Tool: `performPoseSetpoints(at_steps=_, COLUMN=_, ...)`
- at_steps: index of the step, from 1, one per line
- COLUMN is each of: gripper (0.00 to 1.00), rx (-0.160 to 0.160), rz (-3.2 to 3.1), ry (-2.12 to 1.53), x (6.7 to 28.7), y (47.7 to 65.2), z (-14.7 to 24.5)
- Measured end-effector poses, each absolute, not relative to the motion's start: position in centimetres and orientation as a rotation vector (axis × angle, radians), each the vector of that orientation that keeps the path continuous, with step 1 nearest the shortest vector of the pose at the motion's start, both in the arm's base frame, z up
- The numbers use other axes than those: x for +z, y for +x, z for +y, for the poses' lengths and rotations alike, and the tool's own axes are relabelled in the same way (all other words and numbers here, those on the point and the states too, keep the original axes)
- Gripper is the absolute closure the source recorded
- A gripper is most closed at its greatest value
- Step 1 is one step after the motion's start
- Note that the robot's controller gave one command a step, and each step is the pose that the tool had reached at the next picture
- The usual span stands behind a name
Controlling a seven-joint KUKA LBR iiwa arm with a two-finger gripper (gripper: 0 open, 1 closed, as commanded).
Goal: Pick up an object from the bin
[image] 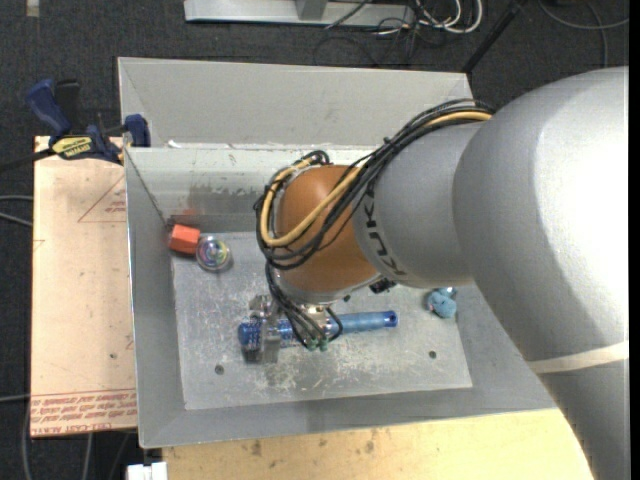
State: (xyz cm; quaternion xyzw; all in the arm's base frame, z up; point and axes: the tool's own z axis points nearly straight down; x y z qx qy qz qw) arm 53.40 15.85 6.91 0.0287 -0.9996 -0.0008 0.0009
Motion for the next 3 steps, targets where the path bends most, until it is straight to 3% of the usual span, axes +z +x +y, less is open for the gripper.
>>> performPoseSetpoints(at_steps=1, gripper=1.00, rx=-0.005, rz=-3.148, ry=0.112, x=18.9, y=53.4, z=16.5)
performPoseSetpoints(at_steps=2, gripper=1.00, rx=0.000, rz=-3.072, ry=0.641, x=14.3, y=54.9, z=12.2)
performPoseSetpoints(at_steps=3, gripper=1.00, rx=-0.002, rz=-3.079, ry=0.672, x=23.4, y=55.0, z=12.1)
